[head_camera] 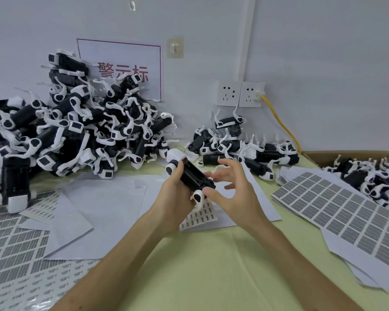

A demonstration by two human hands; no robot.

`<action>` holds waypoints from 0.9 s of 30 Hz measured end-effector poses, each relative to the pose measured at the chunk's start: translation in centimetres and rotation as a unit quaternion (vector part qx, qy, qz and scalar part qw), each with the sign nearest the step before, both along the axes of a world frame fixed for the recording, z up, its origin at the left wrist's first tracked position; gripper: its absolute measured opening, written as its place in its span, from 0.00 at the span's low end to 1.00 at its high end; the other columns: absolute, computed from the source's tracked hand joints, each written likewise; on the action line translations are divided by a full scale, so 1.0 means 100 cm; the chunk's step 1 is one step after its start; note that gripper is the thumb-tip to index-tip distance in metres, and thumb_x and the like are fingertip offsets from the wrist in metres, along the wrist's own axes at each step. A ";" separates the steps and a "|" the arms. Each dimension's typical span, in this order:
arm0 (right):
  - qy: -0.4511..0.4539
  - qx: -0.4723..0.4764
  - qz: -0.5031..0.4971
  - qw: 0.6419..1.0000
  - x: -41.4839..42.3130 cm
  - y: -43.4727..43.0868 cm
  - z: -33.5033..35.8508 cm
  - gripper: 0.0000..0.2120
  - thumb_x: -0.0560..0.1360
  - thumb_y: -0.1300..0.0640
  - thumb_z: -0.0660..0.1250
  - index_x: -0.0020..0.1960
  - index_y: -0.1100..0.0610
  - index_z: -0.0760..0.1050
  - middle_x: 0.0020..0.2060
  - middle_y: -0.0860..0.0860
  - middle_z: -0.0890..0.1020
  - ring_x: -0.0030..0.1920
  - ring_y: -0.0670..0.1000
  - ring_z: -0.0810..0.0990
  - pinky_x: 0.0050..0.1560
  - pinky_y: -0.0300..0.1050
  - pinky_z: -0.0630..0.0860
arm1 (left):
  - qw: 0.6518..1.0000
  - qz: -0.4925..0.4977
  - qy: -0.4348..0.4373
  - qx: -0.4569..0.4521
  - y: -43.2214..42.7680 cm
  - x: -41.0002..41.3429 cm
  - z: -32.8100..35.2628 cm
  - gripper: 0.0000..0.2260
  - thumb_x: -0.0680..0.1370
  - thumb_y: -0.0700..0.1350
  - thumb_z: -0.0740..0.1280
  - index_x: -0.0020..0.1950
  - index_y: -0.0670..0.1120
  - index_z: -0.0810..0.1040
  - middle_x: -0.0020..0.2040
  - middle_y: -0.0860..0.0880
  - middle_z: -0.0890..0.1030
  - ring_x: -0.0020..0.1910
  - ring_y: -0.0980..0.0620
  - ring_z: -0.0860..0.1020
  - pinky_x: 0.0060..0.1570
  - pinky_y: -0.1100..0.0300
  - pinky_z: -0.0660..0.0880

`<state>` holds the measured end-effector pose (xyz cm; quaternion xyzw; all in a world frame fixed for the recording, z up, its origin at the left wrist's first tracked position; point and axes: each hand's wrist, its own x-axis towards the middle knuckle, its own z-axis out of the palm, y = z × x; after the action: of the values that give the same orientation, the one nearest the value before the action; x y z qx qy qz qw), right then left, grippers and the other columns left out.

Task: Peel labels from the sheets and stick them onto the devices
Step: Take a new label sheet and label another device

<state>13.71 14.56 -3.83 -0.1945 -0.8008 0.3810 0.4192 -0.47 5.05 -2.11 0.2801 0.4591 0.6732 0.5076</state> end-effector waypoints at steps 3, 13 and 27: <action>-0.016 -0.004 0.007 1.000 0.000 0.000 0.000 0.35 0.68 0.45 0.79 0.69 0.42 0.65 0.57 0.34 0.80 0.60 0.40 0.79 0.56 0.38 0.72 | 0.999 -0.025 0.026 -0.006 0.004 0.000 -0.004 0.33 0.84 0.67 0.46 0.70 0.46 0.78 0.68 0.48 0.82 0.68 0.53 0.77 0.72 0.52 0.61; 0.010 -0.037 -0.010 0.999 -0.004 0.000 -0.005 0.33 0.70 0.43 0.79 0.70 0.43 0.67 0.59 0.42 0.81 0.58 0.41 0.81 0.56 0.35 0.76 | 0.999 -0.017 0.038 0.021 0.007 -0.006 -0.003 0.26 0.86 0.62 0.49 0.74 0.49 0.76 0.67 0.46 0.83 0.63 0.50 0.81 0.67 0.51 0.72; 0.167 -0.149 -0.148 0.963 0.010 0.026 0.013 0.20 0.76 0.40 0.71 0.63 0.47 0.71 0.45 0.44 0.87 0.43 0.46 0.85 0.53 0.50 0.80 | 0.916 0.247 0.296 0.112 -0.003 -0.006 -0.004 0.16 0.81 0.50 0.67 0.39 0.42 0.80 0.40 0.45 0.82 0.43 0.52 0.79 0.49 0.52 0.73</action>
<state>14.76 17.14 -2.54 -0.3049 -0.6157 0.4567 0.5651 -1.12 4.73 -2.48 0.3994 0.5649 0.7100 0.1314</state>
